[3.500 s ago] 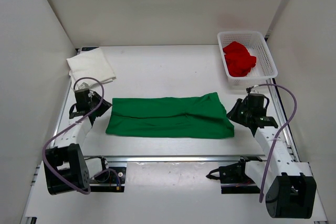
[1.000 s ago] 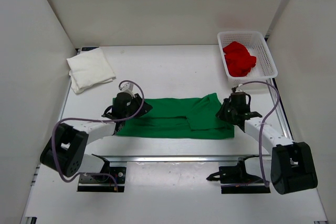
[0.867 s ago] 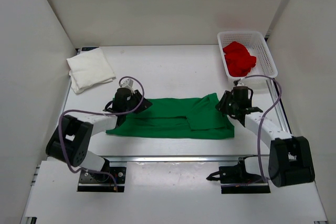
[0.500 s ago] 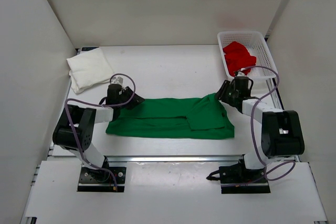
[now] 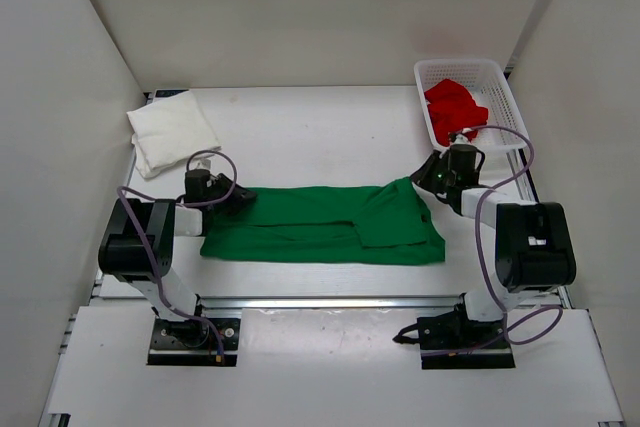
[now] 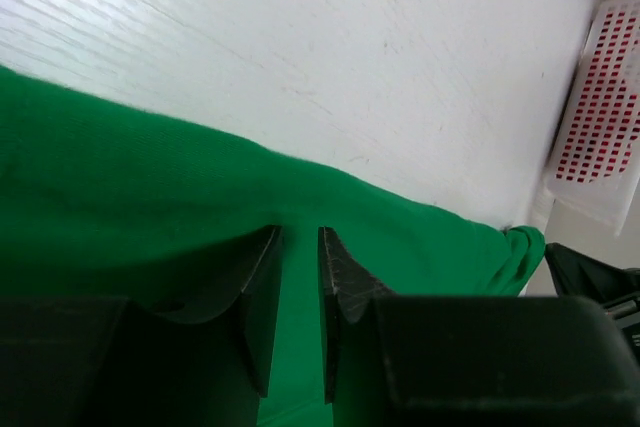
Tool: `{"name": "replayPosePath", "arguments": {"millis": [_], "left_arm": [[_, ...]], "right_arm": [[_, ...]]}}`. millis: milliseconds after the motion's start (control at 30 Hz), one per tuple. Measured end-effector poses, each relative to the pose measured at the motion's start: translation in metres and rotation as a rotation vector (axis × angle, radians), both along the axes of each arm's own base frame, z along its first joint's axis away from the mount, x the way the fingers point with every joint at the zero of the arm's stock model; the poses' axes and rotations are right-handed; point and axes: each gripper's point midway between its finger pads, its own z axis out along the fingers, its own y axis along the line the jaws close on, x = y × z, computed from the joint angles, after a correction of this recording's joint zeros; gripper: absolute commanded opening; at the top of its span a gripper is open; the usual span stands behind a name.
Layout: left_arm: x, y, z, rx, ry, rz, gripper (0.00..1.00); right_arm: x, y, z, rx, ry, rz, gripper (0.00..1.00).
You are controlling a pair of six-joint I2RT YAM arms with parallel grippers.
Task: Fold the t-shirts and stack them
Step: Fold the other side of the tshirt into a rectangle
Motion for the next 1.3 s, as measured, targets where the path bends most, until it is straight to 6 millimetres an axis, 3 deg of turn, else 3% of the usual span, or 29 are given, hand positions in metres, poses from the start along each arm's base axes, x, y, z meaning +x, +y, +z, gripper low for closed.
{"name": "replayPosePath", "arguments": {"millis": [100,167,200,267,300,467,833,1300], "left_arm": [[0.003,0.006,0.001,-0.005,-0.006,0.018,0.32],[0.003,0.007,0.001,-0.008,-0.007,0.023,0.31],[0.003,0.008,0.001,-0.010,-0.008,0.027,0.32],[0.002,0.009,0.000,-0.018,-0.009,0.032,0.31],[0.001,0.010,0.000,-0.024,-0.009,0.036,0.32],[0.001,0.010,0.000,-0.030,-0.010,0.036,0.31],[-0.001,0.005,0.000,-0.025,-0.013,0.020,0.32],[-0.002,0.002,0.000,-0.015,-0.016,0.011,0.32]], "right_arm": [[0.002,-0.005,-0.007,0.021,0.016,-0.013,0.00],[0.000,-0.004,-0.011,0.036,0.028,-0.012,0.00],[-0.001,-0.004,-0.012,0.041,0.031,-0.014,0.03],[-0.002,-0.004,-0.013,0.051,0.033,-0.014,0.22],[-0.003,-0.003,-0.013,0.058,0.035,-0.013,0.26],[-0.003,0.000,-0.011,0.074,0.026,0.000,0.33],[-0.014,-0.007,-0.015,0.183,0.032,-0.037,0.31],[-0.012,0.002,0.002,0.298,-0.033,-0.007,0.30]]}}
